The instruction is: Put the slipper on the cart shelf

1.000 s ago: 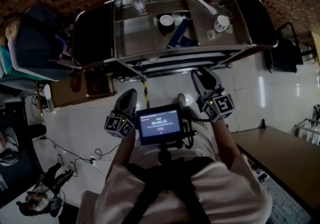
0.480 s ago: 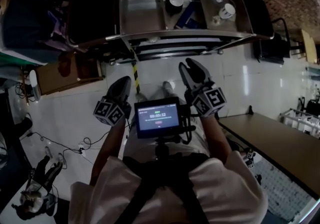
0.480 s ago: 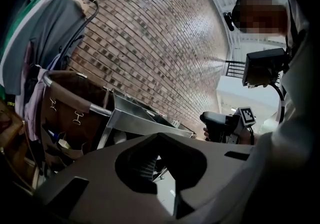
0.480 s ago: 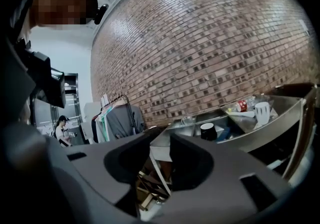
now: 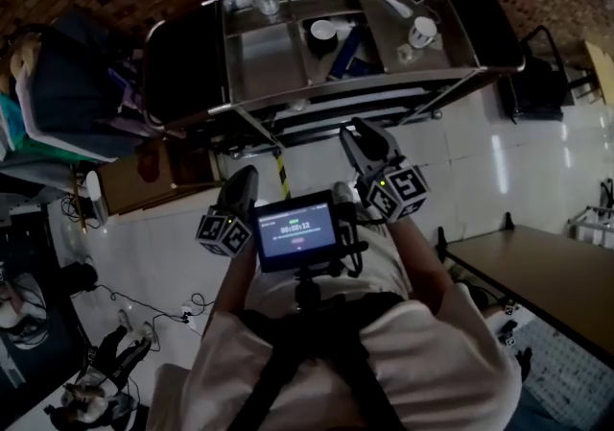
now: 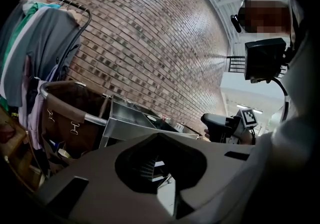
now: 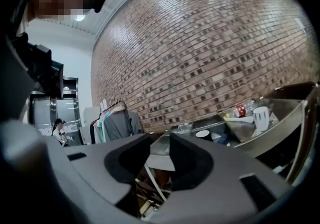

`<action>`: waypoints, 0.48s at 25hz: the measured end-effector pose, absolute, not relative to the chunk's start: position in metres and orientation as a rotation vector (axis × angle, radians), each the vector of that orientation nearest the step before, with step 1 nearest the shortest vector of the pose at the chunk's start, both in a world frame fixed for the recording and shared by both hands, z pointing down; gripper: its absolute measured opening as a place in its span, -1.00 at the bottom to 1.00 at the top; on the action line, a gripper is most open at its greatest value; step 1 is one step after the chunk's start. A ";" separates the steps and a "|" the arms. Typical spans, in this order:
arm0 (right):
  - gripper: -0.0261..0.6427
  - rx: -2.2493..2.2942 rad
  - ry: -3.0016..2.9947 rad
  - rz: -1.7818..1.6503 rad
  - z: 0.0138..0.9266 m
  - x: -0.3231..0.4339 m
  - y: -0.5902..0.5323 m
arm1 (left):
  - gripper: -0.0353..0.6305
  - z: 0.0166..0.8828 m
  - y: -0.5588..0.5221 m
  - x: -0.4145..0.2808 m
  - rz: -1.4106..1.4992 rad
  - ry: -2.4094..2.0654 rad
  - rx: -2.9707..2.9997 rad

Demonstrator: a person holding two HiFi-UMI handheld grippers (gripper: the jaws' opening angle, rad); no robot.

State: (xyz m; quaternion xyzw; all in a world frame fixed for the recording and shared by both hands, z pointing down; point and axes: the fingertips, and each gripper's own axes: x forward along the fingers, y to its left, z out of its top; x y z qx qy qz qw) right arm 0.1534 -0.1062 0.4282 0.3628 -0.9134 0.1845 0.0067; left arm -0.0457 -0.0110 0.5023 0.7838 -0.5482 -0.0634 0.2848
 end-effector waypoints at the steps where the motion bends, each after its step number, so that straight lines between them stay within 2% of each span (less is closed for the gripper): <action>1: -0.52 1.139 -2.860 0.579 0.428 0.157 -0.108 | -0.89 0.501 -0.013 -0.043 -0.164 -1.467 2.100; 12: -0.53 1.160 -2.801 0.602 0.450 0.189 -0.109 | -0.89 0.512 -0.024 -0.026 -0.128 -1.472 2.079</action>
